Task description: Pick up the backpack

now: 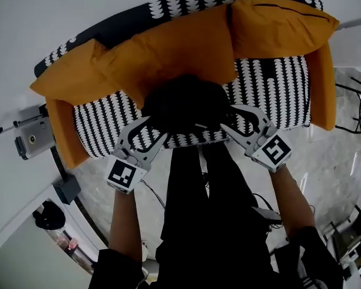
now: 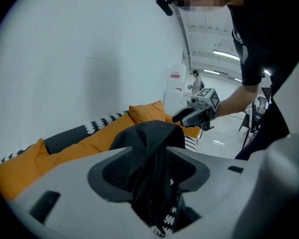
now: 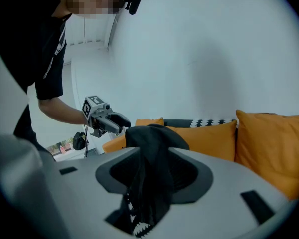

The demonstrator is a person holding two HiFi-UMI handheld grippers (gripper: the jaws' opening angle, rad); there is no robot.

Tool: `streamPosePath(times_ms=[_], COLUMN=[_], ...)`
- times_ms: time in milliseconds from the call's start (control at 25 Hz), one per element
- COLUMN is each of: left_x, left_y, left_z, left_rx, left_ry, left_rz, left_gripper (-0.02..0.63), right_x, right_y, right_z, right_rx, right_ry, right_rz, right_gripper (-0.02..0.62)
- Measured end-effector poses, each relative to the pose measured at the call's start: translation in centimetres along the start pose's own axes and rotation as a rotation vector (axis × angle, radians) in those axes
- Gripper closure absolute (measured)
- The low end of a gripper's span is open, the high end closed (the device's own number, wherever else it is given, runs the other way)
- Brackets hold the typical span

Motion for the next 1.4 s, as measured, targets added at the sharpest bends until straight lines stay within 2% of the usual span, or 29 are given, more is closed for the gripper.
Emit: streamPosePath(times_ms=[520, 880, 1000, 1200, 1400], left_x=[-2.9, -3.2, -3.3, -3.5, -3.4], left_y=[0.9, 1.4, 1.1, 0.6, 0.2], left_z=[-4.1, -4.9, -5.1, -5.0, -4.7], left_rx=[-0.074, -0.077, -0.085, -0.092, -0.104], left_ry=[0.089, 0.058, 0.058, 0.061, 0.067], left_rz=[-0.086, -0.092, -0.095, -0.097, -0.094], left_gripper=[0.407, 0.414, 0.440, 0.468, 0.492], right_x=[-3.5, -3.5, -3.6, -3.8, -3.7], right_y=[0.5, 0.7, 0.9, 1.5, 1.9], right_z=[-2.7, -2.8, -2.8, -2.7, -2.5], right_rx=[0.009, -0.063, -0.072, -0.073, -0.069], right_ry=[0.092, 0.087, 0.091, 0.110, 0.110], right_rz=[0.024, 0.040, 0.039, 0.055, 0.053], right_gripper=[0.433, 0.436, 0.448, 0.509, 0.520])
Point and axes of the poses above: the fingertips, and each gripper's own axes: z backward along the fingers, y to its left, x out of its top, the point moved 8 cm from there along z, backward along the fingers, and after that the axes turned 3 degrees about z, right-handed, at the moved point
